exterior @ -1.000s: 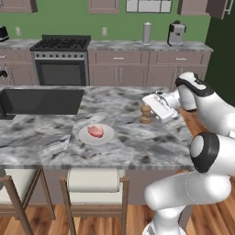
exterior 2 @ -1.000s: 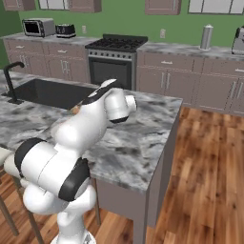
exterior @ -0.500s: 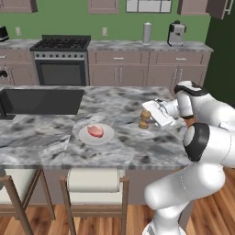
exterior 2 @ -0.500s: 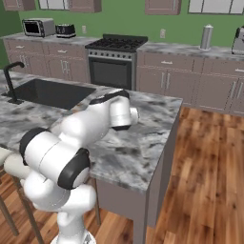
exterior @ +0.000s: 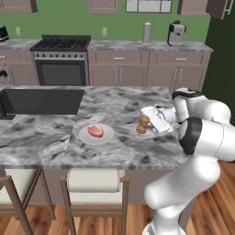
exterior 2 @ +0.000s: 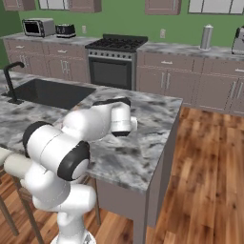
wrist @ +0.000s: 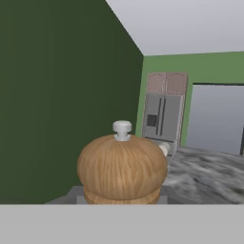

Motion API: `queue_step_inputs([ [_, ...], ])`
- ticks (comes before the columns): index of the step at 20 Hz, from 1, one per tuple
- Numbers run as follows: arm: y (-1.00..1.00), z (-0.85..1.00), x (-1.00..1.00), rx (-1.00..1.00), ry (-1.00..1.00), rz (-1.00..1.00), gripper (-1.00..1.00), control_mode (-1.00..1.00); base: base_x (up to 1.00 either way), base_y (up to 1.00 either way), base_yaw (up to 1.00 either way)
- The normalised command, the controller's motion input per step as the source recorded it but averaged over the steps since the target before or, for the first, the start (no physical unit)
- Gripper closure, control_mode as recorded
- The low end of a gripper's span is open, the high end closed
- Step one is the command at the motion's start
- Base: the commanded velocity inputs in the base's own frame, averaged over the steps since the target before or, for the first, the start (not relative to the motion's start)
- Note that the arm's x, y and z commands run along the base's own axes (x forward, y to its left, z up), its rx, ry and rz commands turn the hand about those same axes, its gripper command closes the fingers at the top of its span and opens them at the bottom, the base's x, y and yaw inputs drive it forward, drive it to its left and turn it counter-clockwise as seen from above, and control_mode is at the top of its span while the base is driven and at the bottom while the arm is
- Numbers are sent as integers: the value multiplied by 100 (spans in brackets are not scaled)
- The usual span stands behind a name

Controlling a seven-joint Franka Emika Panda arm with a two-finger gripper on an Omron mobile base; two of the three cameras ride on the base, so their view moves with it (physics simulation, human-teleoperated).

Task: Retrieve the shaker from the cabinet and place it next the steak on a plate on the dining table.

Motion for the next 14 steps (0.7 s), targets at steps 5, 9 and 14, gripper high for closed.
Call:
queue_step_inputs([
  [5,0,-10,17,0,3,0,100,-100,0,0,0],
  [9,4,-18,13,0,2,0,100,-100,0,0,0],
  [14,9,-18,19,0,0,0,100,-100,0,0,0],
])
